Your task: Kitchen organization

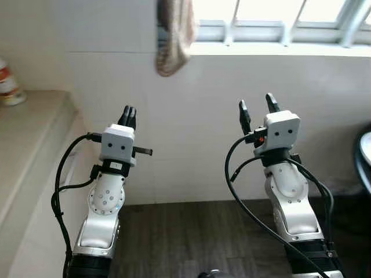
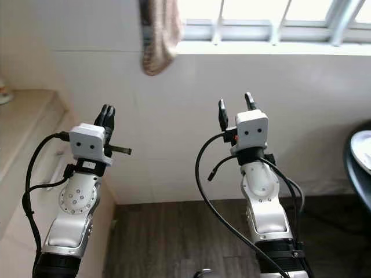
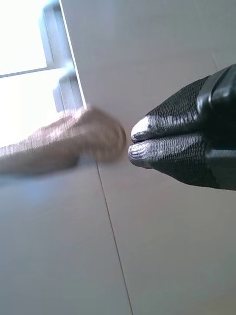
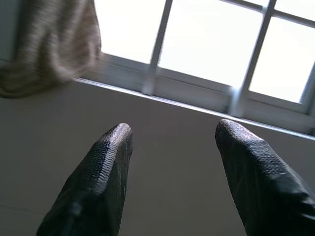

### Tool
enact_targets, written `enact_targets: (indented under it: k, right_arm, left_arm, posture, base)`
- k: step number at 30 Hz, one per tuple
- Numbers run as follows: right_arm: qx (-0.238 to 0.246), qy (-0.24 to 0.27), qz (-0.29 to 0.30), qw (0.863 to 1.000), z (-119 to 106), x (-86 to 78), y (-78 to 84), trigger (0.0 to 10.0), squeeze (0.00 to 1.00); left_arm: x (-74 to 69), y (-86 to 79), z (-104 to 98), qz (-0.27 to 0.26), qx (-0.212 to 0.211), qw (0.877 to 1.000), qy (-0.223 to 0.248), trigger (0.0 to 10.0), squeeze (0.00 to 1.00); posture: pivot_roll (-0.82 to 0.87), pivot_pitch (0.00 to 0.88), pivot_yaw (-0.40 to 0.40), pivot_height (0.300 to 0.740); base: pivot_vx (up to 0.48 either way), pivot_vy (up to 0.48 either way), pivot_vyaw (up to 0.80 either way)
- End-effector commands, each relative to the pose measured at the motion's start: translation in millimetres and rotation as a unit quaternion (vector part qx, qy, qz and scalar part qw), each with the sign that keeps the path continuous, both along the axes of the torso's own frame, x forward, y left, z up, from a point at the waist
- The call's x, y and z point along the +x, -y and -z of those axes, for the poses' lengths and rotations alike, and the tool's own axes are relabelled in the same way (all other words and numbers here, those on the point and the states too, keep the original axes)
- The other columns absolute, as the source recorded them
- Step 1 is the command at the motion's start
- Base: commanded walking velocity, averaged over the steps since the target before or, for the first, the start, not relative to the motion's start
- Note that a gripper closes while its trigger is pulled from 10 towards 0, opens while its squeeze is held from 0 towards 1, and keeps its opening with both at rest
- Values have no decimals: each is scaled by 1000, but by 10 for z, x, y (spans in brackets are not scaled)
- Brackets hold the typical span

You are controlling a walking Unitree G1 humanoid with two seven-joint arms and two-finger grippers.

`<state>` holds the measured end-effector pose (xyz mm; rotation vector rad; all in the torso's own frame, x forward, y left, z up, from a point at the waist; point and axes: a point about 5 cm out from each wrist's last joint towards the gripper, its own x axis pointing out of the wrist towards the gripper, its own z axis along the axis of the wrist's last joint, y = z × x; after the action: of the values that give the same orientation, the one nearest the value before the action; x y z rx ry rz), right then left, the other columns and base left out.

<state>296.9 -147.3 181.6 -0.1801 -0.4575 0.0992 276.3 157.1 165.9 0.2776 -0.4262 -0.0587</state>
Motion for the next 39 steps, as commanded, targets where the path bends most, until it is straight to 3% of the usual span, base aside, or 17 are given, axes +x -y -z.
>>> enact_targets:
  k: [1, 25, 32, 39]
  right_arm:
    - [0, 11, 4, 1000, -39, -3, 11, 10000, 0]
    - [-7, 19, 7, 1000, -56, 0, 20, 10000, 0]
    - [-14, 18, 5, 1000, -54, 2, 1, 10000, 0]
    - [-14, 18, 8, 1000, -53, 3, 3, 10000, 0]
  left_arm:
    - [-3, 15, -1, 4, 4, 1000, 0, 10000, 0]
    - [3, 4, -10, 4, 1, 1000, 1, 10000, 0]
    - [11, 3, -4, 4, 6, 1000, -2, 10000, 0]
    - [10, 4, -1, 4, 6, 1000, -3, 10000, 0]
  posture:
    - [-37, 0, -33, 740]
    - [-40, 0, -31, 740]
    - [-40, 0, -30, 740]
    - [-39, 0, -29, 740]
  base:
    - [0, 0, -775]
    - [0, -71, -774]
    - [0, 0, 0]
    - [0, -343, 0]
